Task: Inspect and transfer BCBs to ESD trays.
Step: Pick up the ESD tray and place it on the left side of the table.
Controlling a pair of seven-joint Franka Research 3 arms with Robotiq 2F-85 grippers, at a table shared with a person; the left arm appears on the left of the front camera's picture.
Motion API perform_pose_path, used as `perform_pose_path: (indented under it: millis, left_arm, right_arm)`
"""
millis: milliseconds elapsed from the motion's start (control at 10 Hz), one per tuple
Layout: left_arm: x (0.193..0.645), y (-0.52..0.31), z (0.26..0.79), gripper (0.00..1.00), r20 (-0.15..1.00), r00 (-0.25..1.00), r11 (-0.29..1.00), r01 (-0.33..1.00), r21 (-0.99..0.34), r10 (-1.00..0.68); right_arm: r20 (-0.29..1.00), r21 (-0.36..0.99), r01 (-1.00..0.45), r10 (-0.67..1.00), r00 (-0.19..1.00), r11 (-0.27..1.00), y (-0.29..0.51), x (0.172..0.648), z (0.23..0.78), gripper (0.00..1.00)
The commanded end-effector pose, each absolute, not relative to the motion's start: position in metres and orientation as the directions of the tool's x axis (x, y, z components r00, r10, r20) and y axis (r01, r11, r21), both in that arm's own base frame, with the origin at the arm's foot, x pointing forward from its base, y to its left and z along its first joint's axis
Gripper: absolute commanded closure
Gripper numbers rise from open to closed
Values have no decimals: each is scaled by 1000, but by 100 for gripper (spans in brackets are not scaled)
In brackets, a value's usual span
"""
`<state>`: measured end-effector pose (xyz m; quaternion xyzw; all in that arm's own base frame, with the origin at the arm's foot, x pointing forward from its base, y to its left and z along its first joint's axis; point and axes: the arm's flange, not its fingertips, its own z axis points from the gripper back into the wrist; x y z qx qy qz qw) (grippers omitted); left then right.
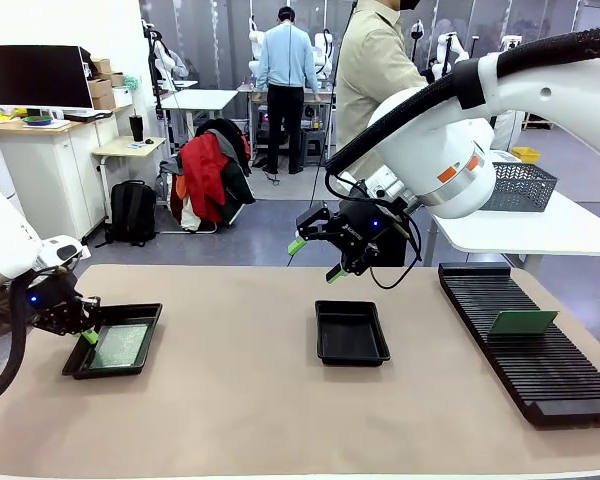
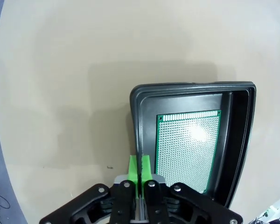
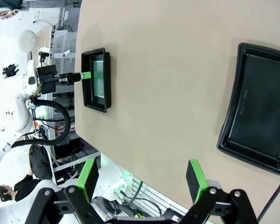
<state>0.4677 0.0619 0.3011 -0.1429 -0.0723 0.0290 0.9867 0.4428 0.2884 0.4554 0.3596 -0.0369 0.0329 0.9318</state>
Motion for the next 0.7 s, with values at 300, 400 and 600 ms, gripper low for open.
perform_pose_path:
  millis: [300,400,600]
  left_arm:
    - [470,57,313,73,124,990,968,-26,-249,59]
    - [470,54,320,62,119,992,973,-21,-232,50]
    - [469,52,337,44,107,994,982,-13,-188,33]
  right_arm:
    - [78,656,-74,30,997,751,290,443,457,0]
    - [78,656,-74,30,997,751,290,443,457,0]
    - [78,656,-74,30,997,751,290,443,457,0]
